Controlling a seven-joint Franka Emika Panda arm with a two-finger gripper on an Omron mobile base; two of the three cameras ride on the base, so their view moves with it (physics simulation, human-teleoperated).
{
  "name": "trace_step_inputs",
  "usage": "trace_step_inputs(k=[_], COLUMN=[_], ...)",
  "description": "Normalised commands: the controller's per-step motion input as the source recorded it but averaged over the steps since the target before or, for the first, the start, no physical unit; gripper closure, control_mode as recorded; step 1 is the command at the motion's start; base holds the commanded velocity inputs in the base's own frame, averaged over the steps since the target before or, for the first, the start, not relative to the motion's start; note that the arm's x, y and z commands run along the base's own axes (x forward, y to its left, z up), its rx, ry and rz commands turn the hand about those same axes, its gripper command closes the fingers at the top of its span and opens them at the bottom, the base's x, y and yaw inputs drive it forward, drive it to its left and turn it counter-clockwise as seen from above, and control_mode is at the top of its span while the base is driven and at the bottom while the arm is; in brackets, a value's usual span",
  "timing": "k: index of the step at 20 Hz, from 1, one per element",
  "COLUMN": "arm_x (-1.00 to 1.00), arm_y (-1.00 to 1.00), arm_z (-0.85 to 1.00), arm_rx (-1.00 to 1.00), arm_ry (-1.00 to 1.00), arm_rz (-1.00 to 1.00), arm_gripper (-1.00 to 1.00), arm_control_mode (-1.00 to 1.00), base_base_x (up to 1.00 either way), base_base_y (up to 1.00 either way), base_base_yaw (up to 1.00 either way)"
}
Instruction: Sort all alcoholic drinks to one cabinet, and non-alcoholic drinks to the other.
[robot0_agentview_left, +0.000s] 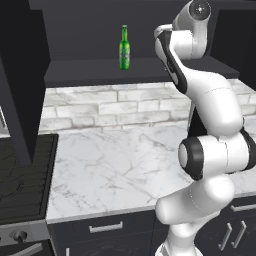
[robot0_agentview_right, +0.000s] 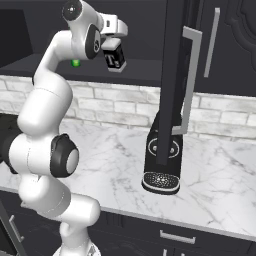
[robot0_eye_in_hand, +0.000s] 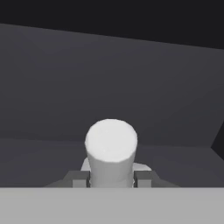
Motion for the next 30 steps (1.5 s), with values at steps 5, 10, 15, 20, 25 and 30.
trace_step_inputs(k=[5,10,15,20,25,30], arm_x=[0.07,0.04,0.04,0.03,0.04,0.01], arm_y=[0.00,0.00,0.00,0.00,0.00,0.00], arm_z=[-0.04,-0.03,-0.04,-0.04,-0.05,-0.03], arm_rx=[0.00,0.00,0.00,0.00,0.00,0.00], arm_ry=[0.00,0.00,-0.01,-0.01,-0.02,-0.03], arm_rz=[0.00,0.00,0.00,0.00,0.00,0.00], arm_gripper=[1.00,-1.00,-1.00,-1.00,-1.00,-1.00], arm_control_mode=[-1.00,-1.00,-1.00,-1.00,-1.00,-1.00], base_base_x=[0.00,0.00,0.00,0.00,0.00,0.00], base_base_y=[0.00,0.00,0.00,0.00,0.00,0.00], base_base_yaw=[0.00,0.00,0.00,0.00,0.00,0.00])
